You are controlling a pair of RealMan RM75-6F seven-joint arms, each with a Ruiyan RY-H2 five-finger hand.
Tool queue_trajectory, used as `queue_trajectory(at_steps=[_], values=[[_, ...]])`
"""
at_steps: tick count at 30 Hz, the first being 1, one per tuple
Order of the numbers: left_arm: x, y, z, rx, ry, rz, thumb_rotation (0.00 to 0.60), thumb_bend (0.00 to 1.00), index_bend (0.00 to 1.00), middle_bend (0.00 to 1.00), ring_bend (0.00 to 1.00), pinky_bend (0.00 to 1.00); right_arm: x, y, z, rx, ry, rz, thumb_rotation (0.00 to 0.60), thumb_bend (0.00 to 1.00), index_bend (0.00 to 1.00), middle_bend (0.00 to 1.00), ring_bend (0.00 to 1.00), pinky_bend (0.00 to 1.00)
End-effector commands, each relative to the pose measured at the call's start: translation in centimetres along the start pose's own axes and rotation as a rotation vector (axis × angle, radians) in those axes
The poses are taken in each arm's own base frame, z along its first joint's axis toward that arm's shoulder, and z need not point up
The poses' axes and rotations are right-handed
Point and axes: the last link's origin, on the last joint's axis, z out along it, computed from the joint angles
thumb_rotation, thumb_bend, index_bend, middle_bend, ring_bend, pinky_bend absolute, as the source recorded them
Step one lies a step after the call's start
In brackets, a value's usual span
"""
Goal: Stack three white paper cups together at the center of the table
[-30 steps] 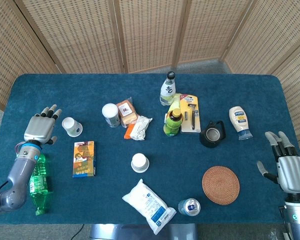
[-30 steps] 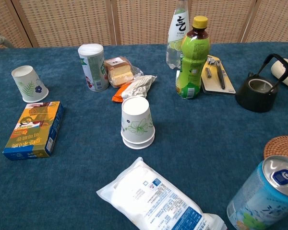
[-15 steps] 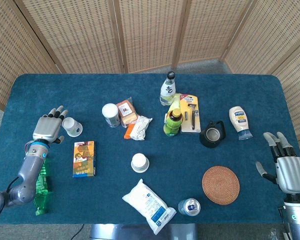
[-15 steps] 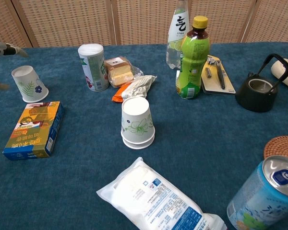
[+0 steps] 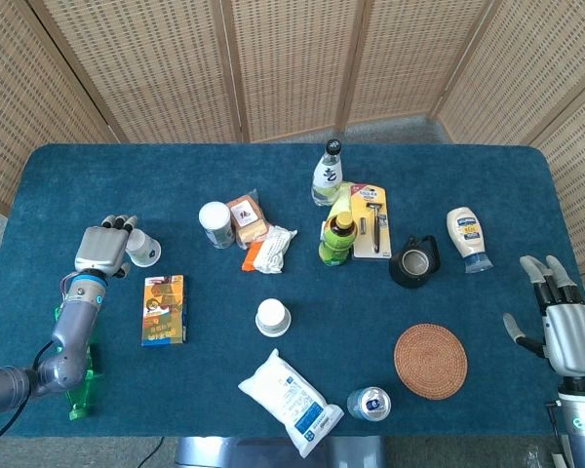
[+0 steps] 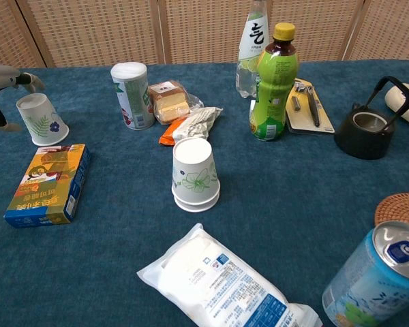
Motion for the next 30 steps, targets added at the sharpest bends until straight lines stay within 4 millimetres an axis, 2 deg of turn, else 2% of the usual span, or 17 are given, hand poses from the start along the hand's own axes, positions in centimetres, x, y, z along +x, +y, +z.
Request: queue_trajectory(at_steps=[1,11,16,30], values=[[-0.1,0.2,0.3,0.003,-0.003,-0.003,0.6,0.37,0.13,0.24,0.21,0.47,0.0,0.0,0.0,0.0,0.0,-0.001,0.6,0.36,0.07,0.16,0.0,0.22],[-0.5,0.6,1.1,0.011,0.014,0.023,0.6,0.38,0.19,0.29,0.26,0.49,-0.1,0.1,0.0,-0.001,-0.005,-0.003,0.6,0.36,0.07,0.16,0.0,0.22],[-0.6,0.9,1.3,0.015,0.027,0.024,0.6,0.4,0.22,0.37,0.28,0.5,-0.2,0.1,0.0,-0.002,-0.006,-0.004,0.6,0.36,0.07,0.16,0.0,0.22],[-0.2,1.2,1.2,0.012,0.061,0.014,0.6,0.41,0.26,0.42,0.32,0.5,-0.3,0.0,-0.1,0.001,-0.009,0.0,0.6,0.36,0.07,0.16,0.0,0.22]])
